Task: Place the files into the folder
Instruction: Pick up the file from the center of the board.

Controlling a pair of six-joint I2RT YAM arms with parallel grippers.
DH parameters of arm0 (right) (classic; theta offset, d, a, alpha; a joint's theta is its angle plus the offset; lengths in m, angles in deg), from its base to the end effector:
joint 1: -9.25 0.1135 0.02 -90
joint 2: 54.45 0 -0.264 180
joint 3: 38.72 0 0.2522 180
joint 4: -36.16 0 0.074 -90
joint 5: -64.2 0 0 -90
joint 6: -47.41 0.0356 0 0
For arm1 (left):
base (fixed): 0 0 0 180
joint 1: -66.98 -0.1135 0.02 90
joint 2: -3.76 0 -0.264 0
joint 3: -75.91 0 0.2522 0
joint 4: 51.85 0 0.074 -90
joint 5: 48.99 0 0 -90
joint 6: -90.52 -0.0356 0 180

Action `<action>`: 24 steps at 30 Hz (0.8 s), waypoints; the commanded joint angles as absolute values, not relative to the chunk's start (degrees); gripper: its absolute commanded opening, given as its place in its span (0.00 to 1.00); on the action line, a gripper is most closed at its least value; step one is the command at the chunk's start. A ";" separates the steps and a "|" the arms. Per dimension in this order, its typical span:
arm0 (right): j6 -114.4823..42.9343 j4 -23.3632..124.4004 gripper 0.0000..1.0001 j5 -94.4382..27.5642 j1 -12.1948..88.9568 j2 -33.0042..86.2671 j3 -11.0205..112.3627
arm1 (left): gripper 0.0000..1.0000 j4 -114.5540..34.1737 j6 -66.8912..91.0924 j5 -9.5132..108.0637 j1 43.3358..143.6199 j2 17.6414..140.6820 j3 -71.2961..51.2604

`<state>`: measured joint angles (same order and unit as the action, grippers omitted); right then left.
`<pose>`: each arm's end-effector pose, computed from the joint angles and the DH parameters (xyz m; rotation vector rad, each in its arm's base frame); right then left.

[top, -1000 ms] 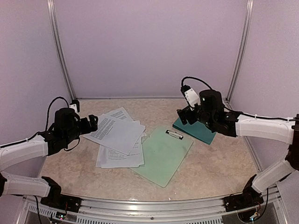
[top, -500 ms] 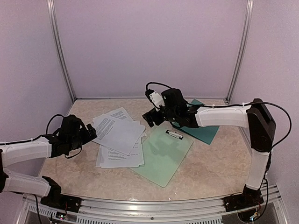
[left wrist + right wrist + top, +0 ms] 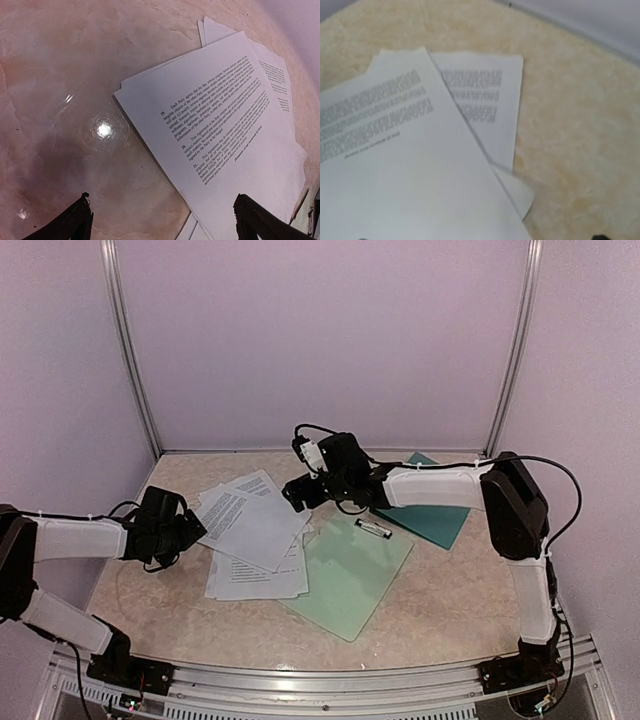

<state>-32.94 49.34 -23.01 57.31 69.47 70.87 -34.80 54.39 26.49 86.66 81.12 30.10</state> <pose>0.3414 0.3773 0.2195 -0.6615 1.9932 0.5700 0.2373 -0.0754 0.1578 -0.8165 2.2617 -0.2982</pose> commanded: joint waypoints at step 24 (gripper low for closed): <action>-19.38 47.68 0.87 -38.92 50.95 81.75 74.36 | 0.89 -44.06 58.18 33.00 84.35 90.71 27.96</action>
<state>-21.81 49.56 -35.25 51.82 78.87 73.03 -42.84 57.73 32.39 84.63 89.73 28.68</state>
